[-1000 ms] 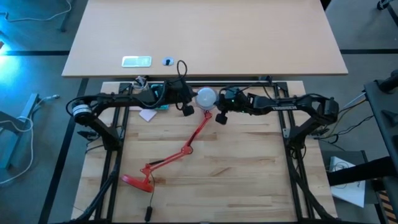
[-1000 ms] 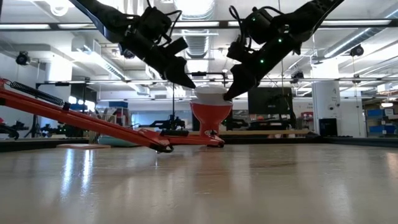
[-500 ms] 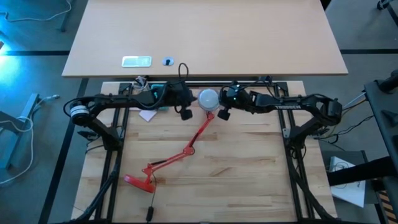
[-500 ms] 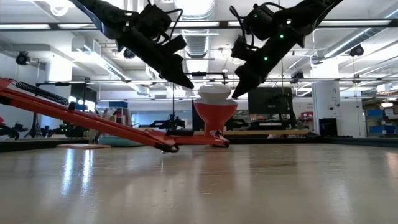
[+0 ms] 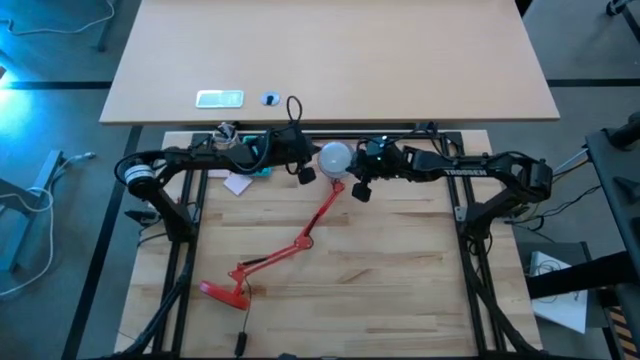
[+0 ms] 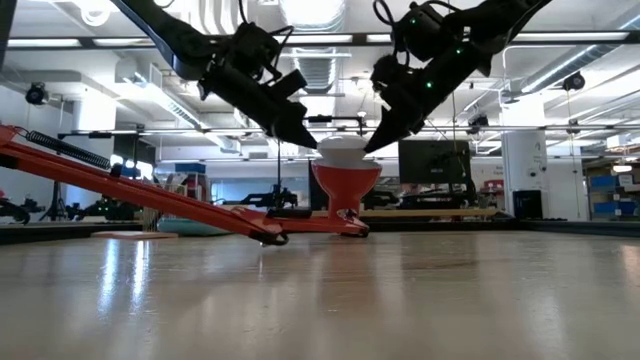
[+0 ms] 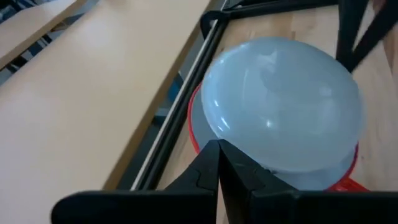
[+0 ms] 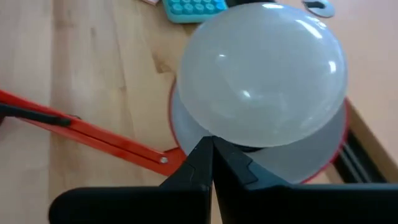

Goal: Screw lightbulb
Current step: Remove the light bulb from the red lamp

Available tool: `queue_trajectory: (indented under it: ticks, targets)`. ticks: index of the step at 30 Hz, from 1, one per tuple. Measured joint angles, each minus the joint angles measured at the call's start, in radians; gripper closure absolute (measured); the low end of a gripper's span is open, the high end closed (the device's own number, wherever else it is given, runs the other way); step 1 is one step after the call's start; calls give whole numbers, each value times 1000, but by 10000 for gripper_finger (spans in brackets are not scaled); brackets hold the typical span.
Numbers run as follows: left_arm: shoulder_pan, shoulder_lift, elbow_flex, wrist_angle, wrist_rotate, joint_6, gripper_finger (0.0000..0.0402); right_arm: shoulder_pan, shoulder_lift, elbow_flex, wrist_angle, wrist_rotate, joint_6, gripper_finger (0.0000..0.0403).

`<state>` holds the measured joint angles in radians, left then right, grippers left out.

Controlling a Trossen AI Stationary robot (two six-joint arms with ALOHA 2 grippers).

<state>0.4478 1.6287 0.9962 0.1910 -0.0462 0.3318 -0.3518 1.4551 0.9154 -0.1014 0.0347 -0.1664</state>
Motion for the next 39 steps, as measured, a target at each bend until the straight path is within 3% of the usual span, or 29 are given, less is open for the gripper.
queue_trajectory:
  ticks: [11, 16, 20, 26, 30, 35, 39]
  targets:
    - [-74, -29, 0, -103, 21, -34, 401, -1, -8, 9, -14, 272, -61, 403]
    - [-70, -42, 0, -146, 0, -53, 401, -1, -15, 9, -74, 241, -63, 403]
    - [-51, -44, 0, -115, -77, -52, 401, -1, -17, 8, -118, 104, -49, 403]
    - [-13, -44, 0, -5, -68, -53, 401, 3, -14, 8, -59, -32, -17, 403]
    - [-10, -38, 0, 3, -59, -74, 401, -1, -14, 8, -18, -22, -29, 403]
    - [-37, -39, 0, -38, 67, -130, 401, -2, -14, 7, -30, 99, -38, 403]
    - [-84, -41, 0, -100, 87, -136, 401, -3, -14, 7, -38, 150, -52, 403]
